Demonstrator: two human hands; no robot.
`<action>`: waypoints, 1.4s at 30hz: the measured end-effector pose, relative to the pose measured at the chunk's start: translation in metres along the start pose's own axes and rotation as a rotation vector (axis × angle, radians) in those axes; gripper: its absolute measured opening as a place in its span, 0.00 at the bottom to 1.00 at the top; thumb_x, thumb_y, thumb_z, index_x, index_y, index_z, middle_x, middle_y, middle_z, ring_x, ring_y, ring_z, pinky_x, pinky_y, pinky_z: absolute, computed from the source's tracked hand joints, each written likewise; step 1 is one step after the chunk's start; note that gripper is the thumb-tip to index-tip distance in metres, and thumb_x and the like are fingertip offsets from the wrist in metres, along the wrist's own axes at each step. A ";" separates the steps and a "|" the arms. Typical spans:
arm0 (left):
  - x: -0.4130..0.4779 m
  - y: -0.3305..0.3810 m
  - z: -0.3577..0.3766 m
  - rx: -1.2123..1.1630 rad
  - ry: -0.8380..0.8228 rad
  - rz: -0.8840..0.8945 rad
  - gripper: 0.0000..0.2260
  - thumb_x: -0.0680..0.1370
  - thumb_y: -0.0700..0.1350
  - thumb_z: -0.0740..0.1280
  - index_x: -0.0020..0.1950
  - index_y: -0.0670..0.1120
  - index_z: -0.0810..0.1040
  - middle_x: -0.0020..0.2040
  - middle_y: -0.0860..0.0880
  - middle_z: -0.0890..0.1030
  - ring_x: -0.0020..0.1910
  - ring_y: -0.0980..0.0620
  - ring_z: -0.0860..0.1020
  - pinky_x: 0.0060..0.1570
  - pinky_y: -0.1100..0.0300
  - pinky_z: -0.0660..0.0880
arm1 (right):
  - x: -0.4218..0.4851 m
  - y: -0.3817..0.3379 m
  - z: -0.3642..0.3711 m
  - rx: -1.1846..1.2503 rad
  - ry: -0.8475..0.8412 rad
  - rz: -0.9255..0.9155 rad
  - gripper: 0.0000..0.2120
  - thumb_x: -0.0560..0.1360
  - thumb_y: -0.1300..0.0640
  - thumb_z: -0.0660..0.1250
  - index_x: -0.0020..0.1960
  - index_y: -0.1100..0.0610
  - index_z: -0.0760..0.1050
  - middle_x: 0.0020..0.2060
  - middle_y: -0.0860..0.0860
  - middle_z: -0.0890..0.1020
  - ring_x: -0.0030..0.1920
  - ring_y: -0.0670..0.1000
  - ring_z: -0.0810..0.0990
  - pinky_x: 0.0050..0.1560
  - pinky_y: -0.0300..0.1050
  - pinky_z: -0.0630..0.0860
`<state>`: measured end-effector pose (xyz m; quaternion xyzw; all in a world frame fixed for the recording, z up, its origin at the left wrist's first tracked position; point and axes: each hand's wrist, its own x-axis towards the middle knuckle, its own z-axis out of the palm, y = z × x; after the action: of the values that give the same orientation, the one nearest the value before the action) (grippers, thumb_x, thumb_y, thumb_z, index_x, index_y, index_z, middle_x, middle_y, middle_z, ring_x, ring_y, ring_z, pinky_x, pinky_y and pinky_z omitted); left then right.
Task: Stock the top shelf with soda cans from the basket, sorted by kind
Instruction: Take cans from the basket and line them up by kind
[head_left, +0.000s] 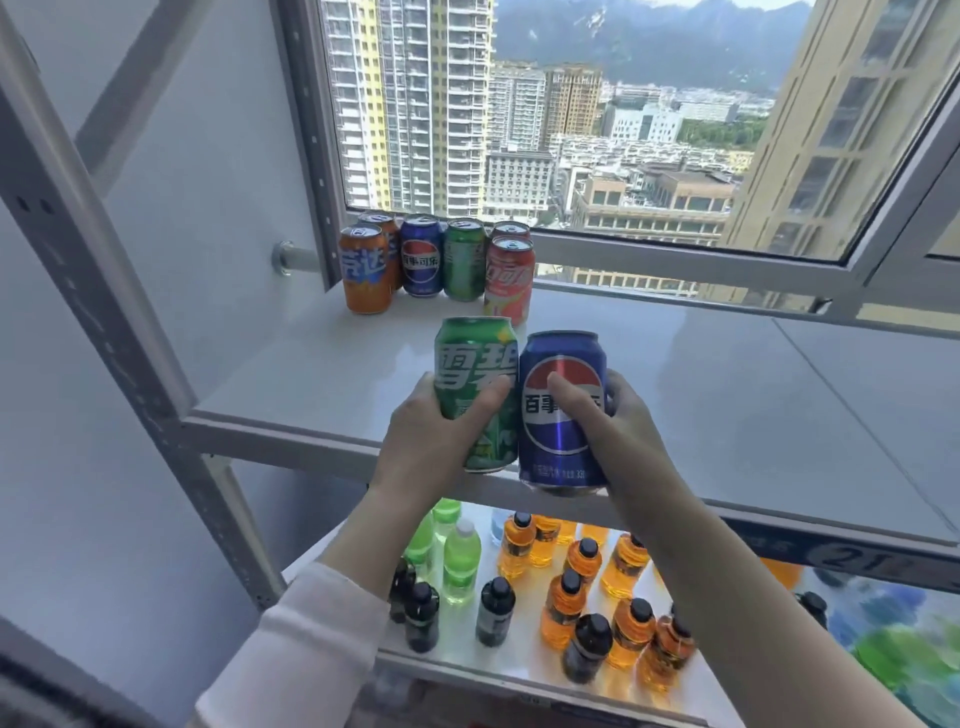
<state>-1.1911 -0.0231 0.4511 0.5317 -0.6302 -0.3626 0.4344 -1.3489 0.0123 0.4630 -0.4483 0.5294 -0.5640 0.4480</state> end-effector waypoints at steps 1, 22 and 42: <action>0.008 -0.001 -0.003 0.004 -0.006 -0.003 0.20 0.72 0.62 0.64 0.56 0.50 0.75 0.48 0.54 0.80 0.47 0.56 0.78 0.45 0.59 0.76 | 0.007 -0.001 0.003 -0.009 -0.013 -0.004 0.11 0.71 0.51 0.69 0.52 0.49 0.71 0.46 0.51 0.81 0.42 0.49 0.83 0.39 0.42 0.81; 0.152 -0.066 -0.100 0.042 0.080 -0.092 0.33 0.60 0.74 0.58 0.57 0.54 0.75 0.51 0.53 0.80 0.50 0.52 0.79 0.54 0.50 0.76 | 0.197 -0.023 0.098 -0.383 -0.061 -0.175 0.32 0.61 0.62 0.79 0.59 0.55 0.66 0.50 0.50 0.79 0.50 0.46 0.79 0.47 0.39 0.78; 0.183 -0.090 -0.106 0.093 0.059 -0.131 0.32 0.61 0.73 0.58 0.57 0.56 0.74 0.50 0.58 0.80 0.50 0.56 0.78 0.53 0.50 0.77 | 0.270 0.000 0.134 -0.500 -0.097 -0.239 0.38 0.61 0.57 0.80 0.65 0.57 0.67 0.57 0.52 0.76 0.55 0.50 0.78 0.52 0.42 0.77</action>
<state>-1.0703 -0.2184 0.4363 0.6019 -0.5970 -0.3448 0.4030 -1.2704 -0.2788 0.4762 -0.6306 0.5734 -0.4427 0.2787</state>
